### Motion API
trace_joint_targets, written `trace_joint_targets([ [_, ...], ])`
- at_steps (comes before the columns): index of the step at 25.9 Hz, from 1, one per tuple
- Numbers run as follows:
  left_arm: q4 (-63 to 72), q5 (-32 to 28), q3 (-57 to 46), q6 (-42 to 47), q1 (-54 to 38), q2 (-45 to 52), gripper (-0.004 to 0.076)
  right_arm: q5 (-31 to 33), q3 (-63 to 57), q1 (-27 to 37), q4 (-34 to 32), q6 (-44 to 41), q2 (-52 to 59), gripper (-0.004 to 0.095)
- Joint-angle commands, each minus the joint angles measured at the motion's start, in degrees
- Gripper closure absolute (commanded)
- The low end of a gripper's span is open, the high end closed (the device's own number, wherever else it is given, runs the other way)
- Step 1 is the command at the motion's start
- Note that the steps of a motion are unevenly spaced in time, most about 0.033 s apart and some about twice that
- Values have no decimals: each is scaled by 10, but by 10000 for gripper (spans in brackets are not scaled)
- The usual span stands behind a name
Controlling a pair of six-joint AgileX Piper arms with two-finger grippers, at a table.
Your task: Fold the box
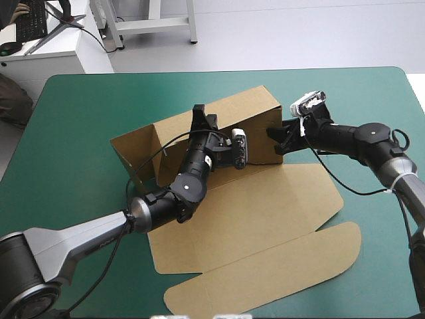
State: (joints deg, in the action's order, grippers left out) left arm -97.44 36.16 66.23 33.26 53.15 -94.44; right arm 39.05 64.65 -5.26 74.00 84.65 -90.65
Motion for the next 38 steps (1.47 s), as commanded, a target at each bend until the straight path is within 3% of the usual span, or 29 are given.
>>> trace_joint_targets([
  [1, -56, -27, 19, 8, 10, 25, 734, 51, 19, -5, 69, 48, 24, 538],
  [8, -56, -27, 19, 8, 10, 25, 734, 68, 19, -5, 69, 71, -4, 599],
  [11, -56, -27, 19, 8, 10, 25, 734, 84, 19, -5, 70, 68, -23, 702],
  [14, -56, -27, 19, 8, 10, 25, 734, 82, 19, -9, 70, 71, -31, 919],
  [29, -58, -27, 19, 8, 10, 25, 731, 56, 19, -9, 69, 59, -25, 913],
  [31, -58, -27, 19, 8, 10, 25, 688, 42, 19, -9, 59, 48, -25, 913],
  [35, -58, -66, 19, 8, 10, 25, 447, 21, 19, -9, 26, 18, -25, 913],
  [38, -58, -110, 19, 19, 11, 26, 437, 3, 19, -9, 23, 1, -25, 913],
])
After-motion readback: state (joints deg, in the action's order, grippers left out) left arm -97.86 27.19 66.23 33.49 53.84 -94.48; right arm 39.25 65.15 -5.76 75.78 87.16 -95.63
